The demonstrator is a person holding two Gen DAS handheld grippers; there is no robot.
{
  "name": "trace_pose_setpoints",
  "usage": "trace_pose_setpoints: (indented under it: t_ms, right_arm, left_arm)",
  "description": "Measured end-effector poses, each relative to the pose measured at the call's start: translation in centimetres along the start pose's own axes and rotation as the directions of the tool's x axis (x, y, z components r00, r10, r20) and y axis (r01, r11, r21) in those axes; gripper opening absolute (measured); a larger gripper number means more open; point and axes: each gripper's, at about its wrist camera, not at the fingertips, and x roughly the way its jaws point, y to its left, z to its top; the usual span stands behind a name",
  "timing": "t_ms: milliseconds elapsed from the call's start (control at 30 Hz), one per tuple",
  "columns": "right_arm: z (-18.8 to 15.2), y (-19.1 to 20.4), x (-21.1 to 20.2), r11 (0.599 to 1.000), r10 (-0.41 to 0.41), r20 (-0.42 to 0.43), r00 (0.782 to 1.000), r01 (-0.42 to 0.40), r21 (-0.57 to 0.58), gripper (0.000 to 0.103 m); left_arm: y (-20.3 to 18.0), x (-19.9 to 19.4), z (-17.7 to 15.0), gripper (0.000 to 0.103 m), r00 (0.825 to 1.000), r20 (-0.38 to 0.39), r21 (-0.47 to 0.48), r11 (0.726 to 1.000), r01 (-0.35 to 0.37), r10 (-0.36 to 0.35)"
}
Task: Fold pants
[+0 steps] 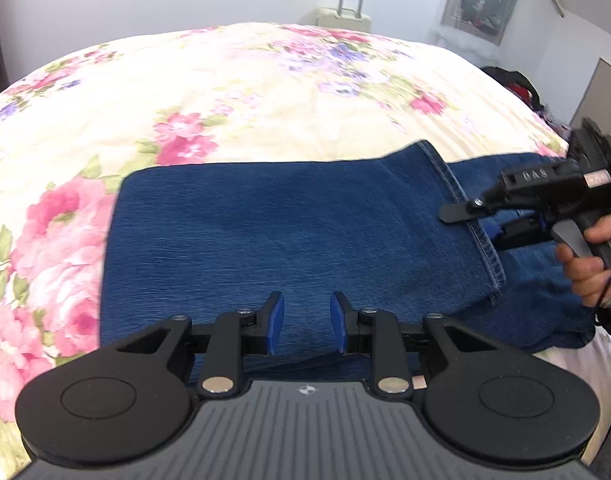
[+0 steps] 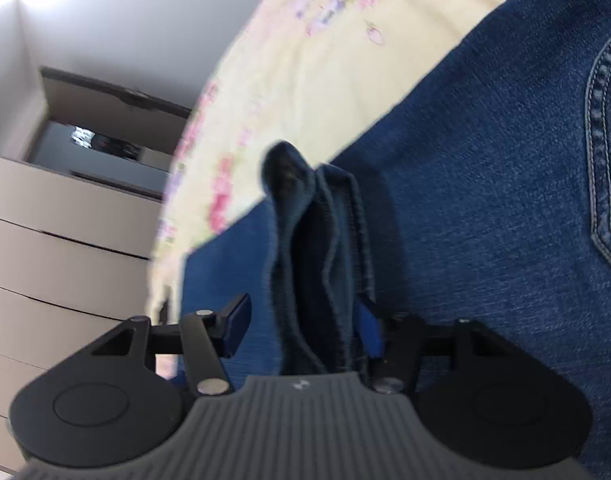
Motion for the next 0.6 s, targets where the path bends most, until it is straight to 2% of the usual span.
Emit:
trace_pose_setpoints:
  t_ms: [167, 300, 500, 567, 600]
  right_arm:
    - [-0.2, 0.3, -0.9, 0.997, -0.067, 0.002, 0.998, 0.067, -0.043, 0.051]
    - [-0.2, -1.7, -1.0, 0.999, -0.032, -0.020, 0.999, 0.032, 0.025, 0.051]
    - [0.5, -1.9, 1.3, 0.996, 0.011, -0.087, 0.996, -0.003, 0.093, 0.049]
    - [1.0, -2.1, 2.0, 0.991, 0.021, -0.088, 0.996, -0.009, 0.131, 0.036]
    - [1.1, -2.4, 2.1, 0.988, 0.027, -0.091, 0.995, -0.013, 0.155, 0.025]
  left_arm:
    - [1.5, -0.4, -0.4, 0.033, 1.000, 0.021, -0.031, 1.000, -0.006, 0.006]
    - [2.0, -0.1, -0.6, 0.033, 1.000, 0.023, -0.039, 0.999, -0.004, 0.005]
    - [2.0, -0.2, -0.4, 0.033, 0.999, 0.034, -0.059, 0.998, -0.003, 0.005]
    - [1.8, -0.7, -0.4, 0.033, 0.999, 0.040, -0.065, 0.998, -0.003, 0.005]
    - [1.8, -1.0, -0.3, 0.033, 0.999, 0.043, -0.066, 0.998, -0.006, 0.009]
